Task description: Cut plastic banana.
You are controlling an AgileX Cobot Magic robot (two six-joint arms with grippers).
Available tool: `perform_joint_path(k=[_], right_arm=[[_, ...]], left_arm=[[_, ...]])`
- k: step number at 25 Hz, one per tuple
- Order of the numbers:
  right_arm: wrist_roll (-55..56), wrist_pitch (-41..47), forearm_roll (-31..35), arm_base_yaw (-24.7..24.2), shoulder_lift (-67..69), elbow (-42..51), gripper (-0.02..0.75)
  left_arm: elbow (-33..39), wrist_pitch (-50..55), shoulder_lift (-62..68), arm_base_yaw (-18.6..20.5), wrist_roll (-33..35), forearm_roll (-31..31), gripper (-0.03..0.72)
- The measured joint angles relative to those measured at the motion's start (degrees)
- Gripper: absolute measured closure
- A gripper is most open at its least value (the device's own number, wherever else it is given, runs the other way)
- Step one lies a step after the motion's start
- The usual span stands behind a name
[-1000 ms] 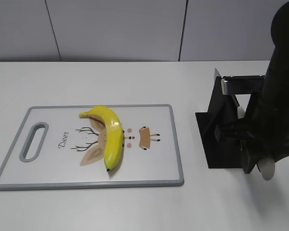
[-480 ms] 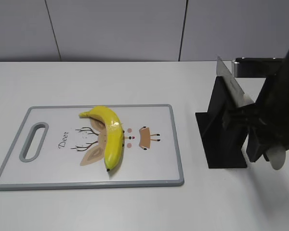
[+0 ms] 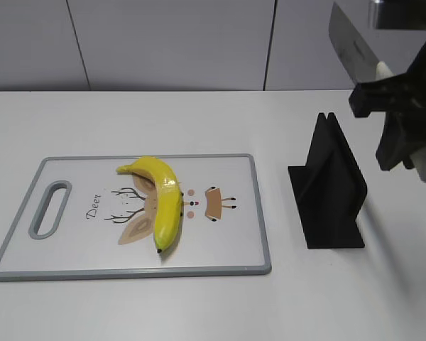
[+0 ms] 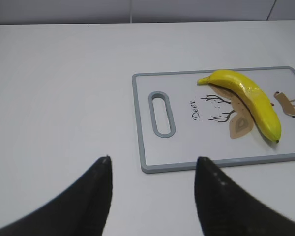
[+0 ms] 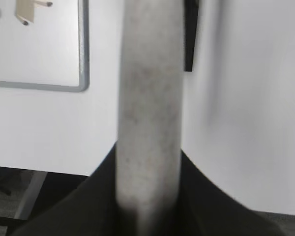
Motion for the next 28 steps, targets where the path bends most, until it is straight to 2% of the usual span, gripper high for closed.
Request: perform_joint_path(k=[6,10,14,18,22,28], right_arm=[[-9.5,0.3,-0.1,0.0,-0.4,-3.4,0.571],[-27.2,0.4,0.3,0.0,-0.3,-3.6,0.571],[-50.8,0.0,1.1,0.0,0.9,-3.6,0.571],[-68.6,-5.3,3.1,0.0,2.1,-3.6,0.571],[-79.0,-7.9,6.4,0.0,4.1,-3.7,0.571],[-87.4,-8.6,6.6,0.0,10.0,-4.1,0.571]], left_arm=[[0.0,0.0,0.0,0.0,0.0,0.1,0.170],[0.0,0.0,0.0,0.0,0.0,0.1,0.170],[-0.3,-0.4,0.0,0.0,0.9,-1.0,0.170],[-3.4,-7.1,0.0,0.0,9.0,-8.4,0.170],[-4.9,-12.8,2.7,0.0,14.7,-12.8,0.170],[-8.6,-15.8,15.4,0.0,36.2,-22.9,0.170]])
